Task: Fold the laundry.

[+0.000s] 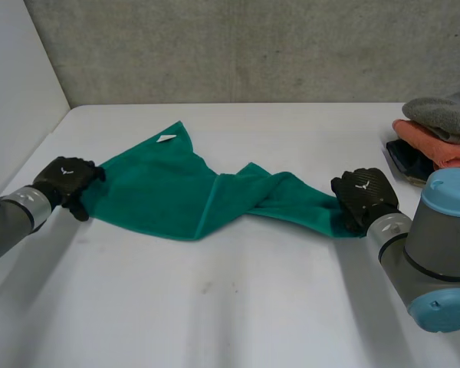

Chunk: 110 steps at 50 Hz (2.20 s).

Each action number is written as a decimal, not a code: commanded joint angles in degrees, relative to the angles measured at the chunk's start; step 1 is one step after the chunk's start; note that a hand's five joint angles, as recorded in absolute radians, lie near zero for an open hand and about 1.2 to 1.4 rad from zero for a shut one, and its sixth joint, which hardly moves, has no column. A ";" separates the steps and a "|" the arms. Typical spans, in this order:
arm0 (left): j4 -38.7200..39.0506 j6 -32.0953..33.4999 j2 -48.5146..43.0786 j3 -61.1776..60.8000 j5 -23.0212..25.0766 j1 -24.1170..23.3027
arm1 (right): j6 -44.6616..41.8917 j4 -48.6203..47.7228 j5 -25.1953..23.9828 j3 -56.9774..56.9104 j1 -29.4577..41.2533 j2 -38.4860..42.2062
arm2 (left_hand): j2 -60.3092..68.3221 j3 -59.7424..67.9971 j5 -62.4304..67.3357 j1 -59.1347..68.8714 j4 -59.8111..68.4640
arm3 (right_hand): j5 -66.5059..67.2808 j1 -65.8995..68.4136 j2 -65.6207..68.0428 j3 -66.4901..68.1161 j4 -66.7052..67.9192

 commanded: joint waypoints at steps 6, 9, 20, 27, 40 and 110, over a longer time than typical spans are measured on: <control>-0.12 0.17 -2.94 3.19 0.82 -1.77 | 0.01 0.00 -0.02 0.41 -0.10 -0.03 | 8.26 8.25 7.90 8.54 8.12 | 13.49 23.88 12.85 12.24 12.00; -0.12 0.26 -3.91 3.98 0.64 -1.77 | 0.01 0.00 -0.02 0.50 -0.10 -0.03 | 10.43 10.43 10.08 10.72 10.30 | 13.49 23.88 12.85 12.24 12.00; -0.04 0.17 -5.32 5.82 0.64 -2.21 | 0.01 0.00 0.06 0.50 -0.19 -0.21 | 53.77 53.76 53.41 54.06 53.64 | 13.49 23.88 12.85 12.24 12.00; -0.12 0.09 -4.70 5.74 -1.47 -3.53 | -0.16 0.18 0.07 -0.03 -0.54 -0.64 | 55.33 55.33 54.98 55.62 55.20 | 13.49 23.88 12.85 12.24 12.00; -0.21 0.18 -3.21 3.72 -3.49 -4.67 | -0.34 1.85 -0.02 -0.12 -3.35 -1.44 | -0.66 -0.67 -1.01 -0.37 -0.79 | 13.49 23.88 12.85 12.24 12.00; -12.17 -8.53 30.57 -15.81 -9.64 -7.21 | -34.62 36.66 -3.98 -13.99 -9.85 -5.32 | 55.33 55.33 54.98 55.62 55.20 | 13.49 23.88 12.85 12.24 12.00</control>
